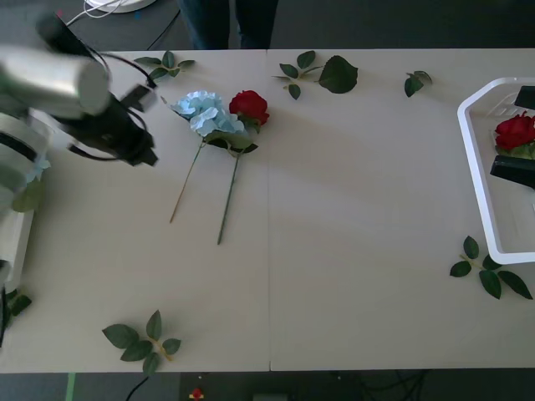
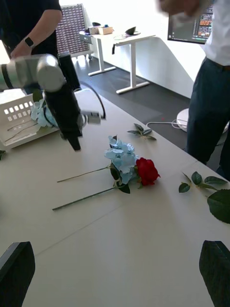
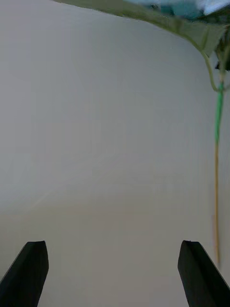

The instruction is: Place the red flowers into the right box and the blue flowers into the left box. If a person shows an open palm, hand one flower to the person first, then continue sorting.

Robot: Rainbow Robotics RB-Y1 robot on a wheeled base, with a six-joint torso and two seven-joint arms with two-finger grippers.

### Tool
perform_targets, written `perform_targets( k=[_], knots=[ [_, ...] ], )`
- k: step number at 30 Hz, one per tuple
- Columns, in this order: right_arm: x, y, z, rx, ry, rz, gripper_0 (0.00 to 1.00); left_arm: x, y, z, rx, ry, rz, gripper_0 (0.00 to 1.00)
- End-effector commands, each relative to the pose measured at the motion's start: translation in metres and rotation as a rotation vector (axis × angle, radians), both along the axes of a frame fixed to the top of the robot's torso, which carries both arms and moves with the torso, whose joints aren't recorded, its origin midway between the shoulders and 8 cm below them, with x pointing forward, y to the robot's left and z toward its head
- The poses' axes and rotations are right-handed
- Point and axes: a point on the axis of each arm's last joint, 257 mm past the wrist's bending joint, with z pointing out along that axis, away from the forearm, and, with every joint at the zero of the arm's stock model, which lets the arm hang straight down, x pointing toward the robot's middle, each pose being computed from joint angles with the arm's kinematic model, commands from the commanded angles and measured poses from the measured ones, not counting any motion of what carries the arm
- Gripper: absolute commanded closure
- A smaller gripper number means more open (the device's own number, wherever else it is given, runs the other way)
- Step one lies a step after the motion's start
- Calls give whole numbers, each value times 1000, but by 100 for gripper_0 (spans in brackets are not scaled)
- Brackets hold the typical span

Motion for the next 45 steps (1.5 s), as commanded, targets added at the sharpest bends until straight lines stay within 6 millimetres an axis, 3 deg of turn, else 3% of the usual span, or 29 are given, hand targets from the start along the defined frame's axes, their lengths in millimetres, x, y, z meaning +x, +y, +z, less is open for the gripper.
perform_targets(
  k=[1, 5, 11, 22, 33, 34, 35, 36, 37, 38, 45],
  knots=[
    [-2, 0, -4, -30, 14, 6, 0, 27, -56, -6, -2, -70, -109, 22],
    [-2, 0, -4, -30, 14, 6, 0, 33, -82, -20, -40, -96, -124, 21],
    [-2, 0, -4, -30, 14, 6, 0, 33, -107, -15, -77, -99, -151, 22],
    [-2, 0, -4, -30, 14, 6, 0, 33, -116, -22, -54, -115, -191, 22],
    [-2, 0, -4, -30, 14, 6, 0, 31, -102, -55, -20, -105, -170, 25],
    [-2, 0, -4, -30, 14, 6, 0, 31, -102, -55, -21, -104, -169, 27],
    [-2, 0, -4, -30, 14, 6, 0, 30, -100, -57, -19, -100, -166, 36],
    [-2, 0, -4, -30, 14, 6, 0, 30, -99, -58, -15, -98, -167, 53],
    [-2, 0, -4, -30, 14, 6, 0, 30, -98, -59, -9, -98, -166, 87],
    [-2, 0, -4, -30, 14, 6, 0, 30, -97, -59, -7, -98, -166, 100],
    [-2, 0, -4, -30, 14, 6, 0, 32, -91, -59, -1, -103, -157, 100]
  ],
)
